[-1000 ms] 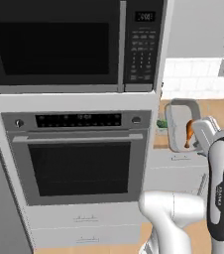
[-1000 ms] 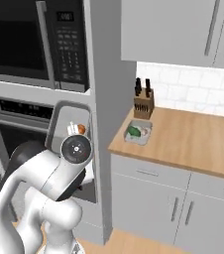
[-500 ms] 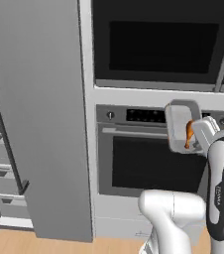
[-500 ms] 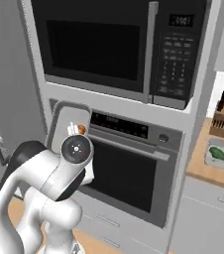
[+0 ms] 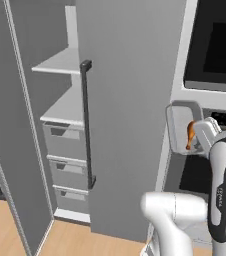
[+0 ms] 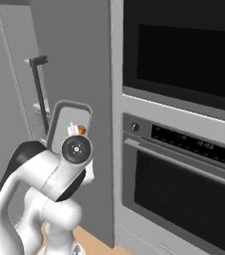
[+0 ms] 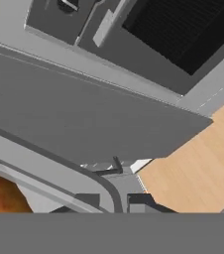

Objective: Take the meat container that has the chicken drumstick and place it on the second highest rack of the freezer. Then take the vegetable container that has the garlic and broccoli and place it on the highest rack of the freezer.

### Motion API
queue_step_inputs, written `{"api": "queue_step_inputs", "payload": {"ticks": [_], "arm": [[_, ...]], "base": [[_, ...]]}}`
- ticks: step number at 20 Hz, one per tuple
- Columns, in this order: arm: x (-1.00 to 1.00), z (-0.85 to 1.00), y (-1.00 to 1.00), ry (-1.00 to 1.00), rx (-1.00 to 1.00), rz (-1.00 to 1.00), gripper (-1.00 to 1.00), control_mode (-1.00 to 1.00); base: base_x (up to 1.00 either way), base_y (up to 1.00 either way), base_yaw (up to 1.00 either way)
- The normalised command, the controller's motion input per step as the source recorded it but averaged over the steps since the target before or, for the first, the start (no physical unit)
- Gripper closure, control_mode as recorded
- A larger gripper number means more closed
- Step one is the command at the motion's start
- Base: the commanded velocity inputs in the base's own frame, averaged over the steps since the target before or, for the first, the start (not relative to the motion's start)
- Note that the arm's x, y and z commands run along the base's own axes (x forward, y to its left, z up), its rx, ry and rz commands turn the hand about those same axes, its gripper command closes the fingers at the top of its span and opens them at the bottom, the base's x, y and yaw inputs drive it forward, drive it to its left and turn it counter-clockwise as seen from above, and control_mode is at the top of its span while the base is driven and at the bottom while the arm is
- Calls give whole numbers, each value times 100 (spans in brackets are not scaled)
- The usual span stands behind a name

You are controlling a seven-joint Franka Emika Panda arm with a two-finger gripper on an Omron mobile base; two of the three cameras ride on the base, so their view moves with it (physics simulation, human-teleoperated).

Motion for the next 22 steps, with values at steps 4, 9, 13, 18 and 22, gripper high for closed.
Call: {"api": "queue_step_inputs", "payload": {"ticks": [4,9,13,18,22], "arm": [[0,0,0,0,0,0,100,100],[0,0,0,0,0,0,100,100],[0,0,0,0,0,0,100,100],[0,0,0,0,0,0,100,100],[0,0,0,0,0,0,100,100]], "base": [[32,100,14],[33,97,3],[47,59,-16],[14,45,-16],[32,17,-24]]}}
